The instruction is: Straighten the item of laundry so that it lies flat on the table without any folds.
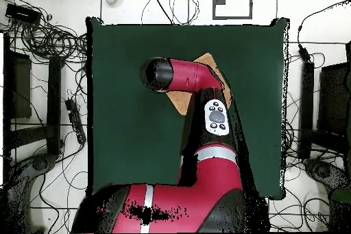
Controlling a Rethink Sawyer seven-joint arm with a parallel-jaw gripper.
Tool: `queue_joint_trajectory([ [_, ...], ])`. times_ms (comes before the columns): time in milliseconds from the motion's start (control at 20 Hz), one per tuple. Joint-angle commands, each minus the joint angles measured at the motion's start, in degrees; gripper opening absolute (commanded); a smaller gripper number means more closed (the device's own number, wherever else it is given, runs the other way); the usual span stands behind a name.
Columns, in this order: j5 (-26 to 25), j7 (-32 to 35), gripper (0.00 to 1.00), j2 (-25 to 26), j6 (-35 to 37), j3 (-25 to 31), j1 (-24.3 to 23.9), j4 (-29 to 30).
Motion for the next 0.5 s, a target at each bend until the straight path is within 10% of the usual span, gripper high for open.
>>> queue_joint_trajectory([
  [50, 1.7, 12.5, 1.0, -1.6, 1.4, -0.3, 0.8, 1.1],
  [500, 1.5, 11.9, 1.0, -4.9, 1.8, -1.4, 0.6, 4.6],
])
